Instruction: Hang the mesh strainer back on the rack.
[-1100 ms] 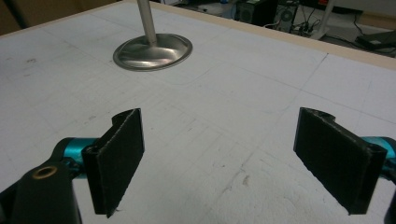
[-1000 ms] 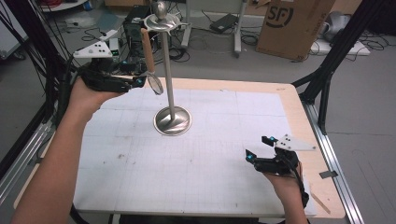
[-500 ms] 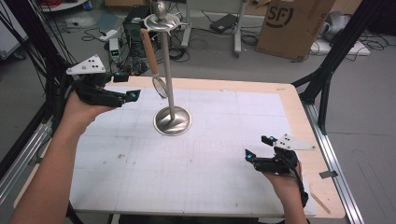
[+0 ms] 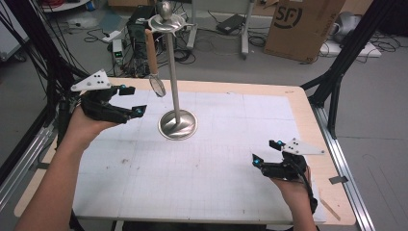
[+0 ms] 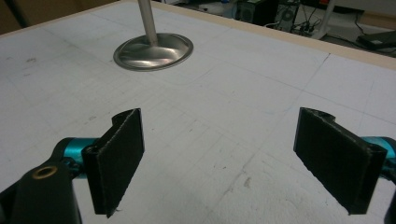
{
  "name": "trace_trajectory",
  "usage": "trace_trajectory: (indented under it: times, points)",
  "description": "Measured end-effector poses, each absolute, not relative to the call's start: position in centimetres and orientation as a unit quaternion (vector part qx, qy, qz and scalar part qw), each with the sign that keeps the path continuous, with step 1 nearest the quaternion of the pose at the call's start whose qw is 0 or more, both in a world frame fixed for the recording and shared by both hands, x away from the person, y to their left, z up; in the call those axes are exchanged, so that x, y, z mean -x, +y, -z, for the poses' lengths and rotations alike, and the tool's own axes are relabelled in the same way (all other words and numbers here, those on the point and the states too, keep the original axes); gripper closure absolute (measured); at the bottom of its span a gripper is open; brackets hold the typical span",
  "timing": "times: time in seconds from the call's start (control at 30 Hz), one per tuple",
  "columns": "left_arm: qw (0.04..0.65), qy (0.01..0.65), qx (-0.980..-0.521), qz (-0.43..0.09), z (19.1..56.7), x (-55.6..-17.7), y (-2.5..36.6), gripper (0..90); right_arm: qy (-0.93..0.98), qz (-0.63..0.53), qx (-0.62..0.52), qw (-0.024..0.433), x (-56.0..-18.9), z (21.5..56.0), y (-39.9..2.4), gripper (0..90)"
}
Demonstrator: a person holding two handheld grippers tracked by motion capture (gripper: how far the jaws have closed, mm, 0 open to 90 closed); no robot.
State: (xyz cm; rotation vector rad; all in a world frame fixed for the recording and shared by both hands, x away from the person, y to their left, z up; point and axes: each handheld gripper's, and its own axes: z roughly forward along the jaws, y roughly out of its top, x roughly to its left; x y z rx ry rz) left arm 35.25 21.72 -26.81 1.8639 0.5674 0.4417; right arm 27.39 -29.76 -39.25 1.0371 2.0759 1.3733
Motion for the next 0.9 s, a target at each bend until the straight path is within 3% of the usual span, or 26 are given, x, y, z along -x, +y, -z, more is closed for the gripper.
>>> trace_trajectory:
  times: [0.9]
  points:
    - [0.537,0.256,-0.787,-0.166,33.6,-34.2,21.8,18.8,0.751,-0.494,-0.379,0.217,-27.4,39.5,-29.7,15.1]
